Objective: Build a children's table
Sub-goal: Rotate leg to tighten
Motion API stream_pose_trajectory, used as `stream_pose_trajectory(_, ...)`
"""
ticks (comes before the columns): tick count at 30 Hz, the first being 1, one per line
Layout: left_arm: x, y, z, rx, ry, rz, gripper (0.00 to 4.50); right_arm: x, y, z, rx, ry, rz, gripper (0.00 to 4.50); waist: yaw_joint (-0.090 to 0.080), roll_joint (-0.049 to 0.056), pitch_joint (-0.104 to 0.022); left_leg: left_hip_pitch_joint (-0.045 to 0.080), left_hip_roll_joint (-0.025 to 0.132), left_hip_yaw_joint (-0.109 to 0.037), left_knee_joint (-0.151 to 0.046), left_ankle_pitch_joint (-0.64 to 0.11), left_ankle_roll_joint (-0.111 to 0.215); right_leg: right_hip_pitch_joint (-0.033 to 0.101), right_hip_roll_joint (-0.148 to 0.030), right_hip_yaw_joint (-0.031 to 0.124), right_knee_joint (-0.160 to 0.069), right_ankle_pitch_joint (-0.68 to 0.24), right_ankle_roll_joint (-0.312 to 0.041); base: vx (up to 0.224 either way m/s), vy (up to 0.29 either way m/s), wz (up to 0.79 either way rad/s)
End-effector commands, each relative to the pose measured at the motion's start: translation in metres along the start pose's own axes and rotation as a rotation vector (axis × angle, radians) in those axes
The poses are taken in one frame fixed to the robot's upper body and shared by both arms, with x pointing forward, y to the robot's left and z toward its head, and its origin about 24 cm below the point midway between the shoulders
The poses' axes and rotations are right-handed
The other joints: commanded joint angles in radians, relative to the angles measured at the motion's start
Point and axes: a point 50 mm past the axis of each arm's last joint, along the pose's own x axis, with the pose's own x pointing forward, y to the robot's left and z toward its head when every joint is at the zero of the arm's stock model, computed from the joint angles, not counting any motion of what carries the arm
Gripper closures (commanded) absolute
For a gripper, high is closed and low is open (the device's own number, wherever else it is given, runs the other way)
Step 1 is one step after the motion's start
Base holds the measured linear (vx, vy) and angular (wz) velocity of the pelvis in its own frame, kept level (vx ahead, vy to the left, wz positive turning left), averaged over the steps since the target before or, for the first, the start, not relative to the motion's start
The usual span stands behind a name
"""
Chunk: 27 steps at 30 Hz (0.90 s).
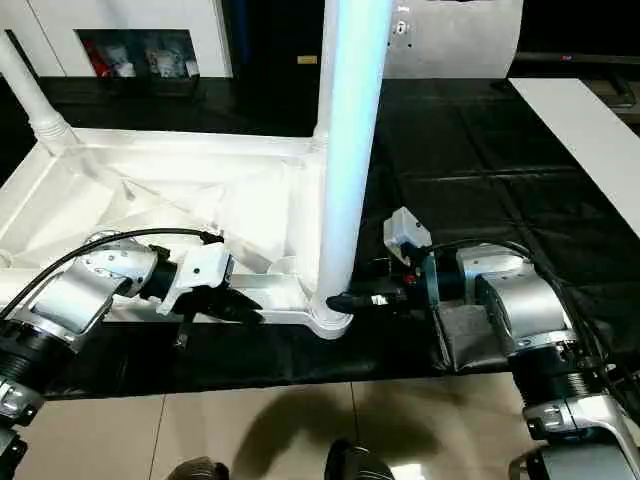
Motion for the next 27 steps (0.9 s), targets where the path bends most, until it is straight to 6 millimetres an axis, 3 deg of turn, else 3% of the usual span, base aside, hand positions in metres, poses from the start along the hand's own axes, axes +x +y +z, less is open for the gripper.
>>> stream_pose_trajectory(1,0.008,-0.003,0.006,0.044,0.005,-0.064,4.5,0.002,0.001,0.001,-0.013,0.002,0.0,1.63,-0.002,-0.009,-0.078,-0.01,0.013,0.012,-0.065,-0.061,0.119,0.087,-0.052,0.06,-0.071,-0.443,-0.074,0.0,0.0,0.0)
stream_pose_trajectory(4,0.008,-0.002,0.006,0.045,0.009,-0.065,4.5,0.001,0.0,0.002,-0.021,0.004,-0.006,1.51,0.001,-0.009,-0.08,-0.011,0.015,0.011,-0.065,-0.043,0.124,0.087,-0.053,0.062,-0.066,-0.411,-0.086,0.0,0.0,0.0)
stream_pose_trajectory(6,0.007,-0.002,0.005,0.045,0.012,-0.065,4.5,0.001,0.0,0.002,-0.01,0.002,0.007,1.83,0.004,-0.009,-0.081,-0.012,0.017,0.012,-0.064,-0.032,0.132,0.087,-0.053,0.063,-0.061,-0.384,-0.101,0.0,0.0,0.0)
stream_pose_trajectory(8,0.007,-0.002,0.005,0.044,0.013,-0.064,4.5,0.001,0.001,0.002,0.008,0.001,0.02,1.88,0.005,-0.009,-0.081,-0.012,0.017,0.012,-0.064,-0.03,0.136,0.088,-0.053,0.063,-0.06,-0.376,-0.106,0.0,0.0,0.0)
stream_pose_trajectory(11,0.007,-0.002,0.005,0.043,0.014,-0.065,4.5,0.001,0.002,0.001,0.016,0.004,0.026,2.24,0.006,-0.009,-0.079,-0.012,0.016,0.012,-0.065,-0.042,0.129,0.088,-0.054,0.063,-0.064,-0.403,-0.097,0.0,0.0,0.0)
stream_pose_trajectory(19,0.007,-0.001,0.002,0.006,0.012,-0.031,4.5,0.007,0.005,0.001,0.073,-0.048,0.014,2.4,0.006,-0.01,-0.079,-0.013,0.014,0.012,-0.065,-0.035,0.12,0.09,-0.052,0.063,-0.064,-0.409,-0.084,0.0,0.0,0.0)
stream_pose_trajectory(23,0.014,0.009,0.01,-0.133,-0.064,0.164,4.5,0.028,0.003,-0.001,0.077,-0.072,-0.178,2.41,0.003,-0.007,-0.074,-0.011,0.011,0.011,-0.067,-0.055,0.087,0.087,-0.053,0.057,-0.074,-0.465,-0.064,0.0,0.0,0.0)
stream_pose_trajectory(27,0.026,0.018,0.024,-0.275,-0.143,0.353,4.5,0.054,-0.007,0.003,0.175,-0.124,-0.424,2.44,-0.022,-0.007,-0.07,-0.014,-0.003,0.011,-0.064,-0.104,0.055,0.088,-0.049,0.04,-0.098,-0.566,-0.003,0.0,0.0,0.0)
